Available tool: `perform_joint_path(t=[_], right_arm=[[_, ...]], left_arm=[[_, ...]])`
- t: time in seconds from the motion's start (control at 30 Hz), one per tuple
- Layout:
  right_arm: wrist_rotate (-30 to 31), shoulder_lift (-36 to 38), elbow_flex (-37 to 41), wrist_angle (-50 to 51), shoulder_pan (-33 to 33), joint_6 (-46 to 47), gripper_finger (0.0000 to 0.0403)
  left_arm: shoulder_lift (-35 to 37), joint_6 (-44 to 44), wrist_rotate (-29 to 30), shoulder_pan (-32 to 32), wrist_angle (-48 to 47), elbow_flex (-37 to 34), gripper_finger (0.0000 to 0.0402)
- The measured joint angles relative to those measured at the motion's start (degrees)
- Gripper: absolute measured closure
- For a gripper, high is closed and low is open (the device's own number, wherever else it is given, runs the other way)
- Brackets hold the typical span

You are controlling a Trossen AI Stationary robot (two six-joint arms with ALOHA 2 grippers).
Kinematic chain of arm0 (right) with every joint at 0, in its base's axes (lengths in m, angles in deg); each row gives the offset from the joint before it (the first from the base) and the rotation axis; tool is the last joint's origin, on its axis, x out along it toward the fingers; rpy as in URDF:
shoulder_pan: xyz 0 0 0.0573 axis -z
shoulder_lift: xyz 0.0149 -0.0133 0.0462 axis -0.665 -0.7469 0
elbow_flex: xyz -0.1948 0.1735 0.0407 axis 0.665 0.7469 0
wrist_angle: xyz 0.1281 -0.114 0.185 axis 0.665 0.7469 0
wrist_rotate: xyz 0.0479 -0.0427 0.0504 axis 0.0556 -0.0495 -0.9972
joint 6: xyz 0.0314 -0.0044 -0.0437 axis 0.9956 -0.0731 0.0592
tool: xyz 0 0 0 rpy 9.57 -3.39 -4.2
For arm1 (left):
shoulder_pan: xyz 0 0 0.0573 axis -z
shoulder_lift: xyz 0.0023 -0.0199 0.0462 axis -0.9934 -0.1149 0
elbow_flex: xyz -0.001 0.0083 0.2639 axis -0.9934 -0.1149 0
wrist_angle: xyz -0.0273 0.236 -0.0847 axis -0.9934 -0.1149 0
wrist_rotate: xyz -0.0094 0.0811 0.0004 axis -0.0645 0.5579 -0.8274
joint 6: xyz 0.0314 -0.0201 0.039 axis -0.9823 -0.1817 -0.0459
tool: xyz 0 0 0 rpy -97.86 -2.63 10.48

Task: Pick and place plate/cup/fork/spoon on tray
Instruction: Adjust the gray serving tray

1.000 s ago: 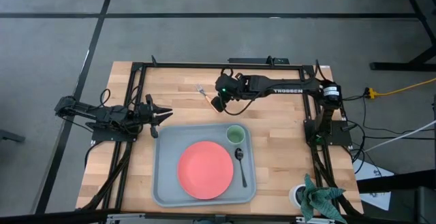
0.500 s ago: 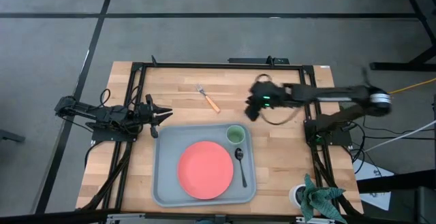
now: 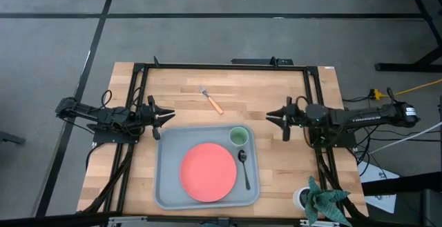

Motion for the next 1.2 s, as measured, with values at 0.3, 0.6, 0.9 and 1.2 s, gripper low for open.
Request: perform_joint_path(t=[0.3, 0.6, 0.9, 1.2], right_arm=[[-0.13, 10.21, 8.84, -8.79, -6.78, -12.05, 0.0308], [-5.74, 20.39, 8.84, -5.32, -8.16, -16.32, 0.0308], [-9.38, 30.12, 8.75, 9.34, -7.92, -10.25, 0.0308], [-8.20, 32.34, 8.80, 9.44, -7.83, -11.19, 0.0308]], left_arm=[[0.00, 0.01, 0.05, 0.00, 0.02, 0.00, 0.0333], [-0.01, 0.00, 0.03, 0.00, 0.00, 0.00, 0.0333], [-0.02, 0.00, 0.04, 0.00, 0.03, 0.00, 0.0333], [0.00, 0.00, 0.05, 0.00, 0.02, 0.00, 0.0333]])
